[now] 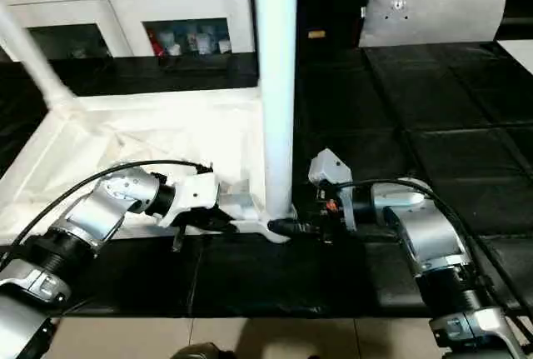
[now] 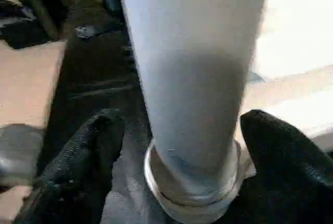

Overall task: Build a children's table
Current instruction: Rotate leg to tighten

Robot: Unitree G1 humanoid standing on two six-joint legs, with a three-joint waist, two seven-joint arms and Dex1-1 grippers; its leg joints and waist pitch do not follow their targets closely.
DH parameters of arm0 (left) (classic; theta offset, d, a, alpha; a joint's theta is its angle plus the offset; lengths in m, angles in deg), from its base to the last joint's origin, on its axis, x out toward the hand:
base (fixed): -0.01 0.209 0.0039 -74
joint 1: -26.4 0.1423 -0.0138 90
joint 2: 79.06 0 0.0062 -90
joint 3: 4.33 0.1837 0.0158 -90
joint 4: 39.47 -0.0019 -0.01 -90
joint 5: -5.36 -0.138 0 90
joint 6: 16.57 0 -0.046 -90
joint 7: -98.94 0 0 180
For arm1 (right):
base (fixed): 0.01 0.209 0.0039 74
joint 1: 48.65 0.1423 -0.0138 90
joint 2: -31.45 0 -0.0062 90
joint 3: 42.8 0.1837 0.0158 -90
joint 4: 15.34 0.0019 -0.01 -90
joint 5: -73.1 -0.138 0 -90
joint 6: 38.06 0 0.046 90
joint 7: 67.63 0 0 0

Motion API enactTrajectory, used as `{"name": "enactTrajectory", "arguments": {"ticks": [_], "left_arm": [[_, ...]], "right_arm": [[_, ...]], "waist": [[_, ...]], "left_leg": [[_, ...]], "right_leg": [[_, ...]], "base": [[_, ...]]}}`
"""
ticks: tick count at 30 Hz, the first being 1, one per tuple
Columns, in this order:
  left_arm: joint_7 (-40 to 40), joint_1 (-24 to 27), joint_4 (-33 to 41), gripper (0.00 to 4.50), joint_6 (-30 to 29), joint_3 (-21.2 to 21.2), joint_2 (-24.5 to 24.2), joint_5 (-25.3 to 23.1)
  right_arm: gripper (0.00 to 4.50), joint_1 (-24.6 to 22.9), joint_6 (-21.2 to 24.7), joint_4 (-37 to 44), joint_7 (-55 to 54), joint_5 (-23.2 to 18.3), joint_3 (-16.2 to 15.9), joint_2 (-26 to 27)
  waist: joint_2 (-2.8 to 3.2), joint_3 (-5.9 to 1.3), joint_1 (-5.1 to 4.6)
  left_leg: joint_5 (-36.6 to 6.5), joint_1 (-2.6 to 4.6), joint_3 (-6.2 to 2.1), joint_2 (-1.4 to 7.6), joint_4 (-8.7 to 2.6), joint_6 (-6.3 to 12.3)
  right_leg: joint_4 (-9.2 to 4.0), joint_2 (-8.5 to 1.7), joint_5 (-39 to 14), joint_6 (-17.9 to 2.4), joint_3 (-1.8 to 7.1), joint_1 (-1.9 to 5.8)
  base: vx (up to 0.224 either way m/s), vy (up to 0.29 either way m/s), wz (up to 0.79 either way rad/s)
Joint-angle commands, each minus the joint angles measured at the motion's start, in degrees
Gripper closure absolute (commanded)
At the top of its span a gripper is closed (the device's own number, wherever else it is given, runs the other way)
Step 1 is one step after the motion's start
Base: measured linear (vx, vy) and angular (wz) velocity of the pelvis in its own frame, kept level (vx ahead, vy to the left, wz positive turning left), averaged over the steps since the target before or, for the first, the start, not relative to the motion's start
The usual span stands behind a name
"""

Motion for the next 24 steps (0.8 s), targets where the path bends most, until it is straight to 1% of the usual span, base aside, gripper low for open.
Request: {"name": "enactTrajectory", "arguments": {"ticks": [1,2,5,6,7,8,9,12,13,15,16,17,19,21,23,24], "left_arm": [[2.8,0.1,2.3,4.50,2.2,1.3,-0.7,-0.2],[3.3,0.4,2.6,4.50,2.3,1.3,-0.6,0.1],[3.8,0.6,2.7,4.50,2.8,1.4,-0.6,0.5],[3.9,0.6,2.7,4.50,3.0,1.4,-0.6,0.6],[4.0,0.7,2.6,4.50,3.2,1.4,-0.6,0.6],[4.1,0.7,2.6,4.50,3.3,1.4,-0.6,0.7],[4.1,0.8,2.6,4.50,3.4,1.4,-0.6,0.7],[4.0,0.8,2.4,4.50,3.7,1.4,-0.5,1.0],[3.9,0.9,2.4,4.50,3.7,1.2,-0.5,1.2],[4.0,1.0,2.3,4.50,3.7,0.9,-0.3,1.4],[4.1,1.0,2.3,4.50,3.6,0.7,-0.3,1.6],[4.1,1.1,2.2,4.50,3.5,0.6,-0.3,1.7],[3.9,1.2,2.1,4.50,3.5,0.6,-0.2,1.7],[3.4,1.3,1.9,4.50,3.4,0.4,-0.1,1.8],[2.2,1.4,1.8,4.50,2.0,-0.4,0.6,2.4],[2.1,1.4,1.8,4.50,1.8,-0.5,0.6,2.4]], "right_arm": [[0.91,0.5,0.2,0.4,1.8,-1.1,-1.0,-0.4],[1.14,0.4,0.2,0.4,2.3,-1.3,-1.2,-0.4],[1.32,0.4,0.1,0.0,3.1,-1.4,-1.4,-0.4],[1.57,0.4,0.1,-0.1,3.4,-1.4,-1.5,-0.4],[1.57,0.5,0.1,-0.1,3.7,-1.5,-1.5,-0.4],[1.73,0.5,0.2,-0.2,3.9,-1.5,-1.5,-0.3],[1.78,0.5,0.2,-0.2,3.9,-1.6,-1.5,-0.3],[1.88,0.5,0.3,-0.2,4.2,-1.9,-1.7,-0.3],[2.13,0.5,0.4,-0.2,4.3,-2.0,-1.8,-0.3],[2.23,0.4,0.5,-0.1,4.4,-2.1,-1.9,-0.3],[2.34,0.3,0.6,0.1,4.5,-2.2,-1.9,-0.3],[2.43,0.1,0.8,0.2,4.7,-2.3,-2.0,-0.2],[2.47,-0.1,1.1,0.4,4.7,-2.4,-2.0,-0.1],[2.52,-0.4,1.3,0.8,4.5,-2.6,-2.0,0.1],[2.53,-1.2,1.9,1.7,3.6,-3.4,-1.4,0.8],[2.54,-1.2,2.0,1.8,3.5,-3.4,-1.4,0.8]], "waist": [[-1.19,-4.31,-0.12],[-1.24,-4.38,0.12],[-1.16,-4.43,0.35],[-1.16,-4.38,0.36],[-1.12,-4.41,0.36],[-1.23,-4.42,0.35],[-1.24,-4.42,0.37],[-1.20,-4.48,0.39],[-1.11,-4.51,0.39],[-1.08,-4.52,0.39],[-1.00,-4.50,0.40],[-1.06,-4.48,0.41],[-0.98,-4.44,0.41],[-1.03,-4.49,0.39],[-1.04,-4.51,0.44],[-1.04,-4.51,0.42]], "left_leg": [[-8.6,0.86,-2.69,6.64,-4.04,5.26],[-8.5,0.94,-2.70,6.71,-4.03,5.10],[-8.2,0.95,-2.79,6.86,-4.05,4.84],[-8.4,0.93,-2.80,6.87,-4.08,4.80],[-8.6,0.93,-2.82,6.83,-4.08,4.63],[-8.6,0.90,-2.76,6.71,-4.07,4.57],[-8.6,0.88,-2.76,6.69,-4.07,4.57],[-7.8,0.83,-2.78,6.66,-4.00,4.82],[-7.7,0.79,-2.80,6.71,-3.98,4.88],[-7.7,0.84,-2.83,6.75,-3.99,4.89],[-7.9,0.83,-2.80,6.71,-3.97,4.83],[-8.1,0.83,-2.73,6.60,-3.95,4.76],[-8.4,0.82,-2.74,6.57,-3.97,4.65],[-8.4,0.87,-2.82,6.66,-4.01,4.58],[-8.3,0.95,-2.78,6.67,-3.95,4.57],[-8.2,0.87,-2.77,6.68,-3.96,4.60]], "right_leg": [[-3.54,-7.05,-16.9,-5.6,5.08,2.74],[-3.57,-7.09,-17.2,-5.4,5.10,2.74],[-3.44,-7.05,-16.5,-5.6,5.11,2.66],[-3.45,-7.03,-16.6,-5.6,5.09,2.64],[-3.44,-7.07,-16.7,-5.6,5.10,2.69],[-3.49,-7.09,-16.8,-5.5,5.10,2.72],[-3.45,-7.08,-16.9,-5.5,5.09,2.73],[-3.46,-7.01,-16.6,-5.3,5.06,2.74],[-3.39,-7.00,-16.2,-5.4,5.04,2.76],[-3.35,-6.99,-15.8,-5.5,5.04,2.73],[-3.39,-7.01,-16.0,-5.5,5.04,2.73],[-3.48,-6.99,-16.4,-5.5,5.00,2.76],[-3.55,-6.96,-17.0,-5.3,4.96,2.78],[-3.56,-6.90,-16.9,-5.1,4.94,2.78],[-3.59,-6.99,-16.7,-5.2,5.02,2.74],[-3.50,-7.01,-16.5,-5.3,5.03,2.79]], "base": [[0.000,0.000,0.00],[0.000,0.000,0.00],[0.000,0.000,0.00],[0.000,0.000,0.00],[0.000,0.000,0.00],[0.000,0.000,0.00],[0.000,0.000,0.00],[0.000,0.000,0.00],[0.000,0.000,0.00],[0.000,0.000,0.00],[0.000,0.000,0.00],[0.000,0.000,0.00],[0.000,0.000,0.00],[0.000,0.000,0.00],[0.000,0.000,0.00],[0.000,0.000,0.00]]}}
